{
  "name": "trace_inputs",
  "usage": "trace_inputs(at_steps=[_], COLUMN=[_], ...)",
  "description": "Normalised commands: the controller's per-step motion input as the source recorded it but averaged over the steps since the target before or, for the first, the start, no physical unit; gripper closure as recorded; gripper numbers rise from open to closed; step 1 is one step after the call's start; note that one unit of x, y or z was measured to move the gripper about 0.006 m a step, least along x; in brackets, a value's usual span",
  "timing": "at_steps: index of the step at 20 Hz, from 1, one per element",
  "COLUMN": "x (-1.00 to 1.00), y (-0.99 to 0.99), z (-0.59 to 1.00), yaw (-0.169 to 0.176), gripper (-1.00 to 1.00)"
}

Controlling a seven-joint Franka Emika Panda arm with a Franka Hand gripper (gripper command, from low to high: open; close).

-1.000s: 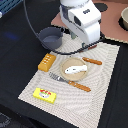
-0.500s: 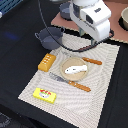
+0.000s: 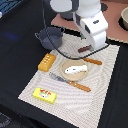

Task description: Interact with the objects in diverse but meaningful ways.

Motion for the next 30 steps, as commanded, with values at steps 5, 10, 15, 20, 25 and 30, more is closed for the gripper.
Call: trace_inputs(at_steps=[5,10,15,20,25,30], x=[0.19,0.27,0.32,0.2,-0.09,-0.22], y=[0.32,0.32,0.32,0.34,0.19,0.11], z=[-0.37,-0.22,-0.1,0.07,0.95,1.0], yaw=[0.0,0.0,0.015,0.051,0.013,0.0], gripper=[1.0,1.0,1.0,1.0,1.0,1.0])
